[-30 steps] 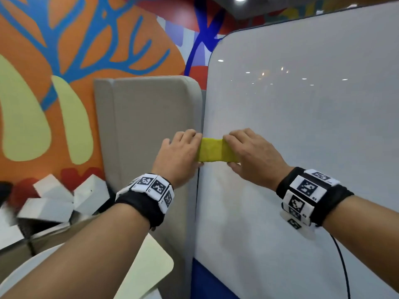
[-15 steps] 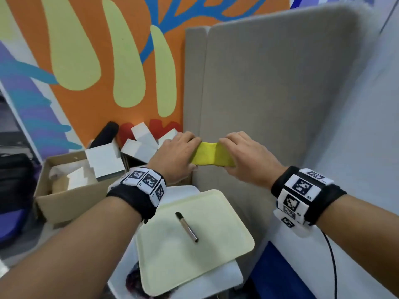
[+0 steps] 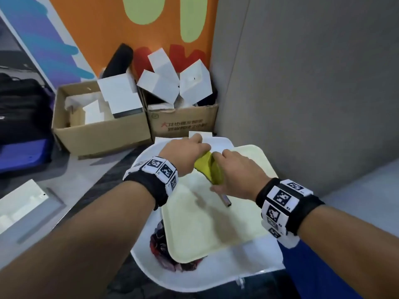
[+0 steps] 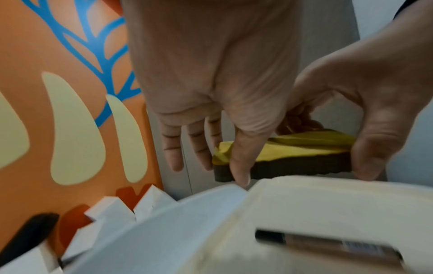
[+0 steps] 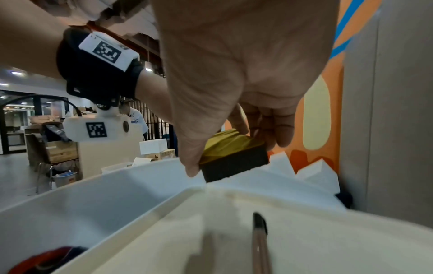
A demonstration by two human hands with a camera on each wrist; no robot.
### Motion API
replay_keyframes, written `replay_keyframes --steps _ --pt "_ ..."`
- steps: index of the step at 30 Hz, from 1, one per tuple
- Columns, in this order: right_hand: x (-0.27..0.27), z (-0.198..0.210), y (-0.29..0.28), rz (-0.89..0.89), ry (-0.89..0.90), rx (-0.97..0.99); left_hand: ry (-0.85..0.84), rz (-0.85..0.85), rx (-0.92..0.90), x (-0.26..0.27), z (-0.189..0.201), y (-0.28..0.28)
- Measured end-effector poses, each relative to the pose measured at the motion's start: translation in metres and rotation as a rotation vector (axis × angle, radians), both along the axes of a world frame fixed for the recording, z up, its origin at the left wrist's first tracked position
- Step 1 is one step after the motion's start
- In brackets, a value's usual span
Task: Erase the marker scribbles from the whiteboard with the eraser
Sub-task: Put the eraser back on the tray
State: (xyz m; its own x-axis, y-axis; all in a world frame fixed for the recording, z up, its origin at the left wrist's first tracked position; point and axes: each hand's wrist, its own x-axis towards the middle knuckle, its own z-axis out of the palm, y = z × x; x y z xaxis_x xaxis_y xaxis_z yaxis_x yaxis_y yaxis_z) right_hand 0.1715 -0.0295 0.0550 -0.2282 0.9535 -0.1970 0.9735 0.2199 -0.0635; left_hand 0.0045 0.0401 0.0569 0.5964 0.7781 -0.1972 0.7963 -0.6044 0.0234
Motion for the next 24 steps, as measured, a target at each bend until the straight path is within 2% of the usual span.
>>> replay_keyframes --steps 6,10,14,24 --pt "-0.015 -0.085 -0.008 -0.157 0.073 -0.148 0.079 -0.048 -0.151 0.014 -0.075 0.010" --pt "-0.022 -0.117 -0.010 -0.230 0.126 -0.202 0.099 -0.033 -0.197 0.022 -0.109 0.012" --pt "-0.023 -0.125 -0.012 -0.262 0.164 -0.164 0.095 -0.021 -0.152 0.024 -0.121 0.013" --pt "-0.021 -0.122 -0.013 -0.233 0.146 -0.167 0.035 -0.020 -0.189 0.023 -0.118 0.014"
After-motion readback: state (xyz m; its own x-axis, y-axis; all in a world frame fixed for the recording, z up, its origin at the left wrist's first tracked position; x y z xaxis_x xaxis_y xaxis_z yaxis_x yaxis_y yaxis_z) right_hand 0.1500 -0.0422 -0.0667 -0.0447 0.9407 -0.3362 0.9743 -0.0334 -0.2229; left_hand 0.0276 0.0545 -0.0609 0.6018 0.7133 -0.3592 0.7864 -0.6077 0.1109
